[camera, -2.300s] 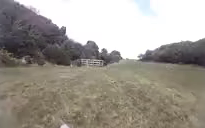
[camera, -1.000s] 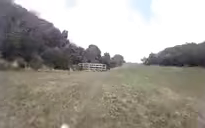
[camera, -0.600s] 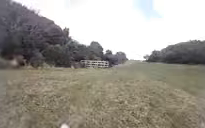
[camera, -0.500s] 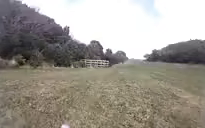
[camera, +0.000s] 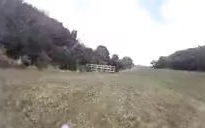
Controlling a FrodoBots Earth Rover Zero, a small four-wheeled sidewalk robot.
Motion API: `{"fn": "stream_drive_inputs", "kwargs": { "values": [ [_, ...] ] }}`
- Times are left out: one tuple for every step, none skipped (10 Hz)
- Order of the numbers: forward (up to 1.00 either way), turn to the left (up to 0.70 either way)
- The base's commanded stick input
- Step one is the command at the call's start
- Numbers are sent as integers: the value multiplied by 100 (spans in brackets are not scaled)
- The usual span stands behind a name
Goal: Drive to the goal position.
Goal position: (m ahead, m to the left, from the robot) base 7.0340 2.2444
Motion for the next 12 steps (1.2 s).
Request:
{"fn": "stream_drive_inputs", "kwargs": {
  "values": [
    [100, -40],
    [100, -40],
    [100, -40],
    [100, -40],
    [100, -40],
    [100, -40],
    [100, -40],
    [100, -40],
    [100, -40],
    [100, -40],
    [100, -40],
    [100, -40]
  ]
}}
